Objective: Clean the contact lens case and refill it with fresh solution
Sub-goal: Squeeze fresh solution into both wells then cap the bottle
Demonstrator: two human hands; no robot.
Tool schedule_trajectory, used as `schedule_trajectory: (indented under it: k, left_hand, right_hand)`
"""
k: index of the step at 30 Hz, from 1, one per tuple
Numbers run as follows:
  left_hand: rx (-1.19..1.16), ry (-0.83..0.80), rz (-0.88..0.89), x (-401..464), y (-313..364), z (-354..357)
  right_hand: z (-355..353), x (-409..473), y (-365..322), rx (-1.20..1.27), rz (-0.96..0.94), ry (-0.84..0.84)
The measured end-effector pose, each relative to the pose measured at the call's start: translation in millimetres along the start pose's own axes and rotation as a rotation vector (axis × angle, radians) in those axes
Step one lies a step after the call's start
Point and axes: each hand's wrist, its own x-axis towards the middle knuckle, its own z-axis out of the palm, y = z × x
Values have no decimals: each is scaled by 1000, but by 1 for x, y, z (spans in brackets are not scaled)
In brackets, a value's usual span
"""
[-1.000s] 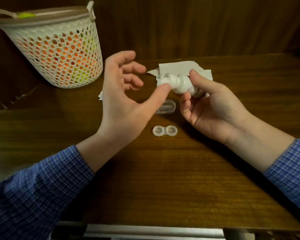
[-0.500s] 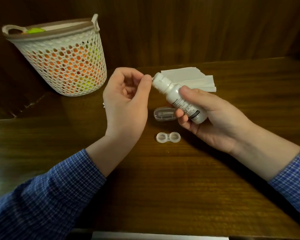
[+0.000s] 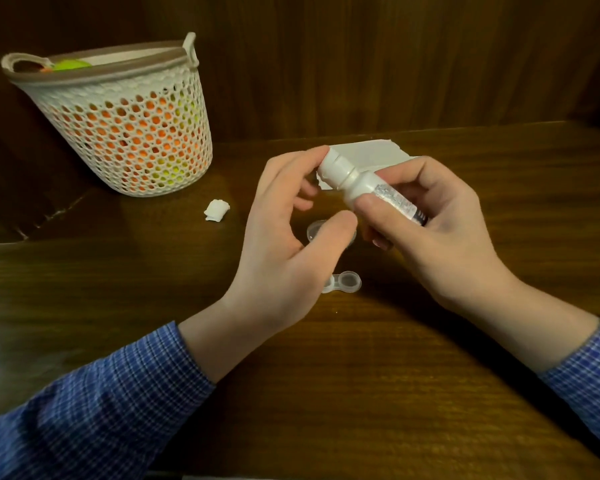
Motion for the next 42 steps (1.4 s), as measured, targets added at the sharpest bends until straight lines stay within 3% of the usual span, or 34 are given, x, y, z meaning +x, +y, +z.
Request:
schedule_trajectory:
  k: [8,16,20,24,28,34,42]
  left_hand:
    - [43,-7,42,-3,-5,0]
    - [120,-71,100,4,11,0]
    - [228,-160,116,30,38,24]
    - [345,-309,310,63,71,83]
    - [494,-486,495,91,93,162]
    - [587,-730,544,112,101,250]
    - [574,-688,570,117,95,279]
  right_hand:
    - [-2,-3,4,-55,-32,9]
    - [-8,0,-4,59,39,-48]
    - [-39,-8,-7,-104,16,-8]
    - [-111,-25,-6,-494,-156,118]
    - [-186,-29,2,-692,-89,367]
    - [-242,-23,22,-728,221,643]
    - [-255,-17,26,-679,288,745]
